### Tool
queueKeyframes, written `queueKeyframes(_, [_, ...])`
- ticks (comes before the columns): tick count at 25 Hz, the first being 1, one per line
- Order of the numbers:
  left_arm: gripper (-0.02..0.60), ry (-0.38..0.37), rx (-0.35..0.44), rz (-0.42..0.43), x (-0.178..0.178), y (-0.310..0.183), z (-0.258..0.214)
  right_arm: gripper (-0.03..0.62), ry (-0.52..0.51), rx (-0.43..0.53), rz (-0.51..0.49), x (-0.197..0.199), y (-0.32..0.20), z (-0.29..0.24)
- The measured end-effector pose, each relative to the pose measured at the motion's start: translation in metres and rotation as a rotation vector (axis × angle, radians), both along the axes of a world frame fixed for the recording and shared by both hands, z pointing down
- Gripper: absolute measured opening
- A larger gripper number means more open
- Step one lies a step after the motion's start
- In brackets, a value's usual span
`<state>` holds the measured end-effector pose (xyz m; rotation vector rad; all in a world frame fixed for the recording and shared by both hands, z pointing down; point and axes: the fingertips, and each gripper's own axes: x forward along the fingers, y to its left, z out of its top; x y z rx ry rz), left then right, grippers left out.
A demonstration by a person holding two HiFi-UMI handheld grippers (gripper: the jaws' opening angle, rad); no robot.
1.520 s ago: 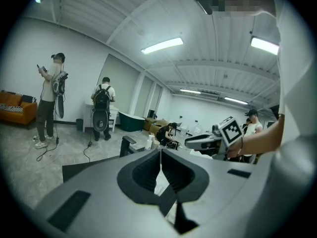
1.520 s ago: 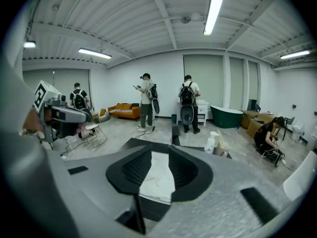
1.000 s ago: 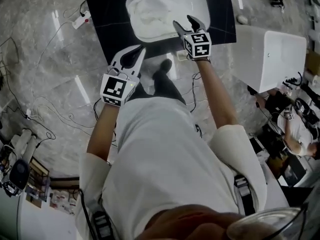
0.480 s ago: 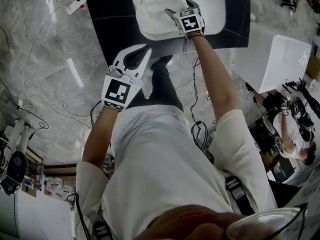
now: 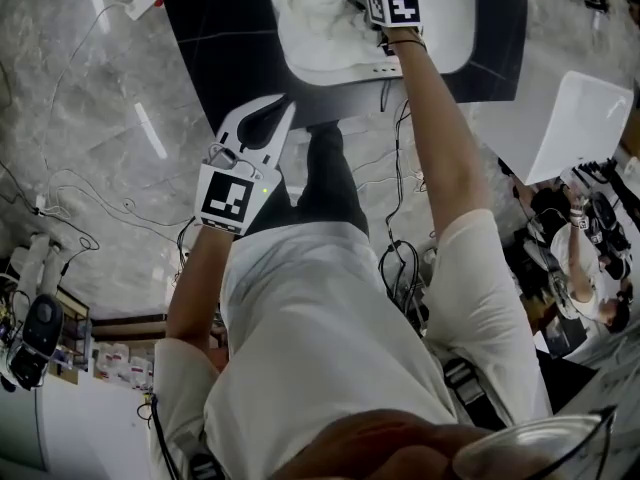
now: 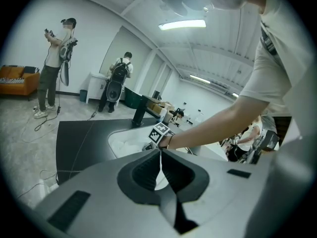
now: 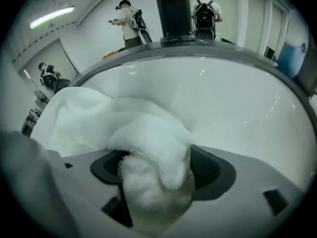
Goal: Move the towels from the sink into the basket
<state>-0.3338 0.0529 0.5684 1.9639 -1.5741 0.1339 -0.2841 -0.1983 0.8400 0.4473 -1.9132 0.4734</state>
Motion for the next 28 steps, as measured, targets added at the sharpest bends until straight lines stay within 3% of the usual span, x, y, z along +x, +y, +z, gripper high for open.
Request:
queueKeyframes(3, [0.011,0.003,-0.008,0.004,0.0,0.0,0.007,0.245,-0.027,-0.038,-0.039,-0.008,0.004,-0.002])
queueKeyframes(5, [0.011,0.003,-0.014,0.01,0.001,0.002,0.008,0.131,-0.053,-0.005,-0.066,-0.011,0.006,-0.013])
queueKeyframes(6, [0.011,0.004,-0.02,0.014,0.002,0.003,0.007,0.11,-0.071,0.013,-0.069,-0.011,0.006,-0.02])
queueKeyframes(14, [0.011,-0.036,0.007,0.014,0.006,0.008,-0.019,0.084,-0.238,0.102,-0.011,0.01,0.02,-0.107])
queueKeyframes(28, [0.011,-0.085,0.065,0.014,0.041,0.03,-0.1,0.083,-0.459,0.296,0.087,0.086,0.042,-0.301])
